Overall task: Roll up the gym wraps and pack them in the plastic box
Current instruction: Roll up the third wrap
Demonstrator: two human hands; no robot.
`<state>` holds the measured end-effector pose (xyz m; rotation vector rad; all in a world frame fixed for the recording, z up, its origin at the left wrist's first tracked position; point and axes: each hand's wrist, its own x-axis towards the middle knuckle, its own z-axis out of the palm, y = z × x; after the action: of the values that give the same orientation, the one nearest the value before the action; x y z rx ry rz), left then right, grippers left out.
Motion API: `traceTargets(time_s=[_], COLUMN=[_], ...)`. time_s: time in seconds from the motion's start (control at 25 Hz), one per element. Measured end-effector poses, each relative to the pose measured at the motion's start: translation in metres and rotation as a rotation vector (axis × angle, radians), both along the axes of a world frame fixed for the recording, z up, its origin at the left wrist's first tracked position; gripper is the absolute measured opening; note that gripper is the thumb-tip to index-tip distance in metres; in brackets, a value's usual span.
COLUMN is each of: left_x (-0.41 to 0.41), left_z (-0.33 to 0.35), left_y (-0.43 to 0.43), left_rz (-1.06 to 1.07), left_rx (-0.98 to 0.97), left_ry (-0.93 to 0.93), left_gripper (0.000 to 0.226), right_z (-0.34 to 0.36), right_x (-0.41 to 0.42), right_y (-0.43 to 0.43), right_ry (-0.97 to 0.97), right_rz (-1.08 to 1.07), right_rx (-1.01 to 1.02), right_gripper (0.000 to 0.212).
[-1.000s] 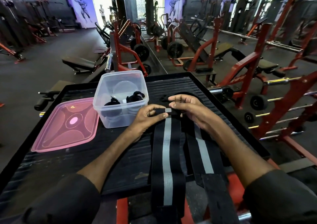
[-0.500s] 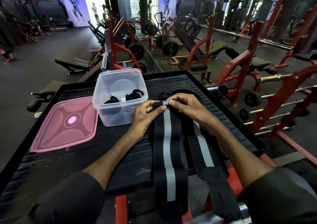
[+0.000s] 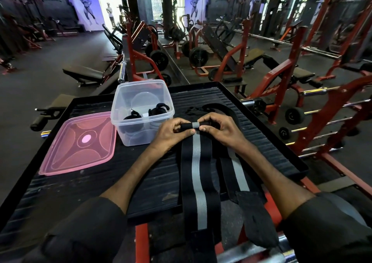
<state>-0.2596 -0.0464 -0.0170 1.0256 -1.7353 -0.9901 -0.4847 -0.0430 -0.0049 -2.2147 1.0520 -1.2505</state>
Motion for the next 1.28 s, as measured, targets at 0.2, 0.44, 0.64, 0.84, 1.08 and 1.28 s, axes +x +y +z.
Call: traceTargets(time_s=[0.2, 0.44, 0.64, 0.84, 1.08, 1.28], left_x=[0.003, 0.003, -0.001, -0.001, 0.001, 0.004], left_z=[0.005, -0.002, -0.006, -0.004, -0.002, 0.000], left_y=[0.006, 0.005, 0.006, 0.005, 0.008, 0.012], left_rz=[-0.119, -0.083, -0.012, 0.023, 0.001, -0.111], left_rx=[0.252, 0.187, 0.088, 0.011, -0.027, 0.132], left_ry=[-0.032, -0.046, -0.058, -0.021, 0.004, -0.023], left_gripper=[0.027, 0.032, 0.035, 0.034, 0.037, 0.035], right_z=[-0.005, -0.007, 0.005, 0.013, 0.013, 0.001], right_x=[0.001, 0.000, 0.001, 0.006, 0.005, 0.010], right_y=[0.002, 0.004, 0.009, 0.004, 0.016, 0.014], right_ry=[0.015, 0.008, -0.243, -0.494, -0.189, -0.259], right_rz=[0.012, 0.044, 0.116, 0.033, 0.104, 0.087], right_rx=[0.064, 0.182, 0.670, 0.809, 0.818, 0.646], right_gripper=[0.021, 0.026, 0.023, 0.025, 0.032, 0.027])
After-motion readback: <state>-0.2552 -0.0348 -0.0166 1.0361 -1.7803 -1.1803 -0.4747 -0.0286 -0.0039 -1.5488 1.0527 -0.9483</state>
